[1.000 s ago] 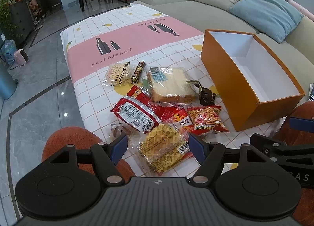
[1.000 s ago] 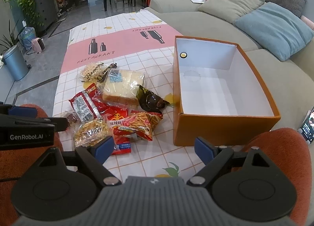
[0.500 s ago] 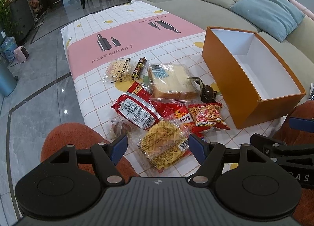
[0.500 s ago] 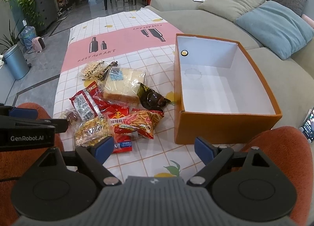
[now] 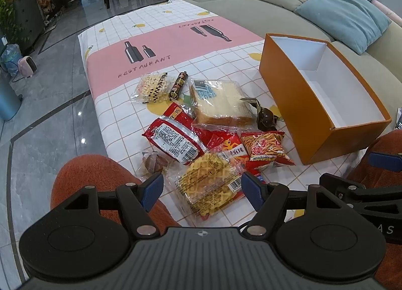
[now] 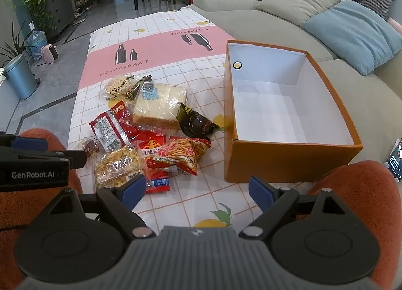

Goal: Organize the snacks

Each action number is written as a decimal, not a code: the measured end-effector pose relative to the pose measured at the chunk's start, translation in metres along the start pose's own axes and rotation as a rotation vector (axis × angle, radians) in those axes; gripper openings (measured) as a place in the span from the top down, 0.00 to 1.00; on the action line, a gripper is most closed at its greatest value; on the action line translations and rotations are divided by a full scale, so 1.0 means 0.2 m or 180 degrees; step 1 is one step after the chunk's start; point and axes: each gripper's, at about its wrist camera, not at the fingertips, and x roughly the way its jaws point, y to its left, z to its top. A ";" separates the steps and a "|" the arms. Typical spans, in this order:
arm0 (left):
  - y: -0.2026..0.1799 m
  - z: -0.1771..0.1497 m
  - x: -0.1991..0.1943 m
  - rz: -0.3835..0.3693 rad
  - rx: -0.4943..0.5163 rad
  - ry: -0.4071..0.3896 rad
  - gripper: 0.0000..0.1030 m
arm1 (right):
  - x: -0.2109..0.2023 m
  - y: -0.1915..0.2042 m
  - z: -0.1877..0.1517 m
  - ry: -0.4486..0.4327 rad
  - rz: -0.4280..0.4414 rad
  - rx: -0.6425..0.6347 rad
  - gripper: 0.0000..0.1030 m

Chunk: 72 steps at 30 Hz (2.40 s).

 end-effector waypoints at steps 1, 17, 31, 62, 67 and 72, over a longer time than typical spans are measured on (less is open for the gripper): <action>0.00 0.00 0.00 0.0001 -0.0004 0.0004 0.19 | 0.00 0.00 0.00 0.0004 0.0001 0.0002 0.16; 0.00 -0.01 0.00 -0.0008 -0.0010 0.0012 0.19 | 0.00 0.00 0.00 0.0024 0.0024 0.0011 0.16; 0.00 -0.02 0.00 -0.0044 -0.0006 0.0022 0.19 | 0.01 0.00 -0.01 0.0040 0.0045 0.0008 0.16; 0.10 0.09 0.40 -0.0100 0.0012 0.0780 0.38 | 0.53 0.16 0.07 0.0433 0.1154 -0.0307 0.59; 0.14 0.07 0.47 -0.0074 -0.0098 0.0943 0.52 | 0.64 0.22 0.05 0.0562 0.1195 -0.0406 0.61; 0.15 0.07 0.52 -0.0002 -0.0073 0.0990 0.58 | 0.71 0.18 0.06 0.0590 0.1132 -0.0288 0.60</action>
